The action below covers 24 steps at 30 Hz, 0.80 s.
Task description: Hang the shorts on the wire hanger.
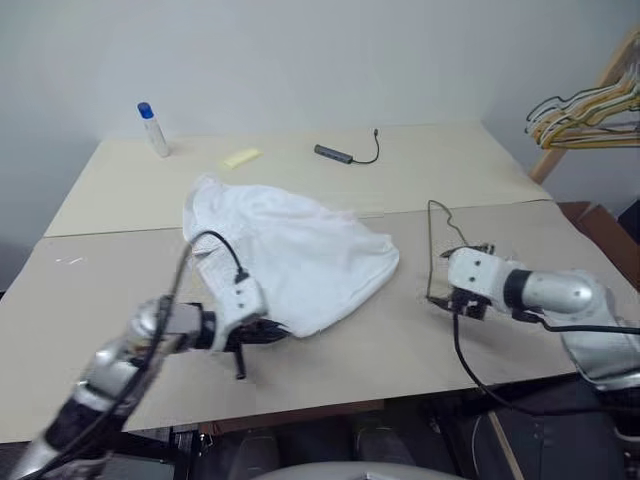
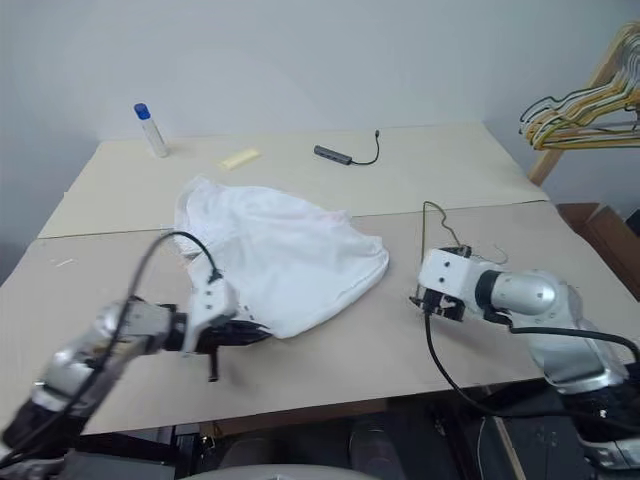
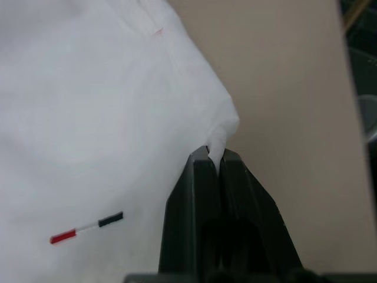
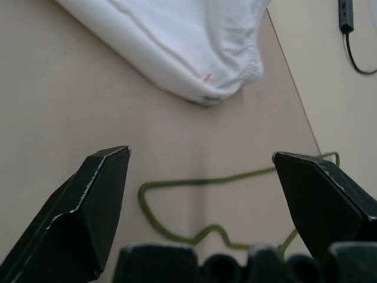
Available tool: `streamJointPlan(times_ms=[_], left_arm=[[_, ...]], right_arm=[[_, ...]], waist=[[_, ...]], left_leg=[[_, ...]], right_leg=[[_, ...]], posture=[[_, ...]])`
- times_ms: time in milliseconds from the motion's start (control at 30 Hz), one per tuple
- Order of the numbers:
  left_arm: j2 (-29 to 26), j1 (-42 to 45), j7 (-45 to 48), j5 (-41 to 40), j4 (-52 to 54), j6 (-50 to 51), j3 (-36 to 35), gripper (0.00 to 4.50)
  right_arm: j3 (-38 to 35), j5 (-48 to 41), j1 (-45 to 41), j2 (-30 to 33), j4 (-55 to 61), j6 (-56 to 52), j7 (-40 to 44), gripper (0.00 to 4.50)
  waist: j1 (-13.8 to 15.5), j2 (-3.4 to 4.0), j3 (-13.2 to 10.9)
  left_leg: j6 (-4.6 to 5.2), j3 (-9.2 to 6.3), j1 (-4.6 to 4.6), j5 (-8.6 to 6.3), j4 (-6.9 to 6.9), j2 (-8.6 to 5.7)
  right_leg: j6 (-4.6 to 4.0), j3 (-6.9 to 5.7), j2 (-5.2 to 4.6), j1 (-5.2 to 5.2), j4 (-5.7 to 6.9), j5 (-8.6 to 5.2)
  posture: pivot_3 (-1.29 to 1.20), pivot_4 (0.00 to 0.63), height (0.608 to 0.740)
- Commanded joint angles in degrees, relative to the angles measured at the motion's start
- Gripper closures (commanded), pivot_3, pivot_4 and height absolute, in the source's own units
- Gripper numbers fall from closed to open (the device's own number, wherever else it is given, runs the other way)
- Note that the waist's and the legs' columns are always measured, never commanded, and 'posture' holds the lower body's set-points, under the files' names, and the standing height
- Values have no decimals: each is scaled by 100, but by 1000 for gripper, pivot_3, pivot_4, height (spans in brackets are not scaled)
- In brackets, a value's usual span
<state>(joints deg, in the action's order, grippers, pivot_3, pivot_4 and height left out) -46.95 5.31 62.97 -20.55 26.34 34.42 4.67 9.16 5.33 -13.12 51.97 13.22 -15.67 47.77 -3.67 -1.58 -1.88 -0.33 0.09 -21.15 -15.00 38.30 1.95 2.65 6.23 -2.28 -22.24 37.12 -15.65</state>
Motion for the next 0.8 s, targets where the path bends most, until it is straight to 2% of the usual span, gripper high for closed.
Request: streamJointPlan(times_ms=[33,200,400,500,600,700,800], left_arm=[[-457,-361,617,-606,246,-322,-982,4468],[-706,-769,914,-1124,61,-343,-1772,4468],[-656,-843,768,-1383,22,-250,-1947,4468],[-726,-858,804,-1442,-10,-311,-1977,4468],[-775,-867,818,-1412,-73,-385,-1977,4468],[-800,-901,853,-1436,-122,-402,-2005,4500],[-817,-948,849,-1417,-169,-425,-2032,4500]], right_arm=[[333,418,-279,-137,-172,695,-68,0],[790,830,-480,-464,-582,1344,-132,0],[1108,1161,-558,-544,-1002,2156,-38,0],[1205,1452,-810,-811,-1363,2380,-322,0],[1258,1558,-1015,-925,-1623,2574,-267,0],[1263,1625,-1123,-1011,-1824,2653,-248,643],[1296,1650,-1156,-1025,-1954,2837,-191,1649]], waist=[[19,1,-1],[102,-7,-5],[199,-8,-6],[197,-10,-6],[167,-9,-7],[166,-9,-7],[177,-10,-7]], left_leg=[[0,-1,-1,0,0,0],[0,0,1,0,0,-1],[0,-3,0,0,0,-1],[0,-2,2,0,0,0],[0,-3,6,0,0,2],[0,-5,5,0,0,2],[0,-5,1,0,0,1]], right_leg=[[0,-2,0,1,-1,0],[-1,-5,-4,3,-1,-1],[-2,-11,-4,3,0,0],[-4,-10,-4,2,2,1],[-9,-9,1,3,8,3],[-10,-9,1,2,8,2],[-9,-9,0,2,6,1]], posture=[[1,0,740],[30,0,740],[43,0,740],[44,0,740],[46,0,740],[52,0,740],[54,0,740]])
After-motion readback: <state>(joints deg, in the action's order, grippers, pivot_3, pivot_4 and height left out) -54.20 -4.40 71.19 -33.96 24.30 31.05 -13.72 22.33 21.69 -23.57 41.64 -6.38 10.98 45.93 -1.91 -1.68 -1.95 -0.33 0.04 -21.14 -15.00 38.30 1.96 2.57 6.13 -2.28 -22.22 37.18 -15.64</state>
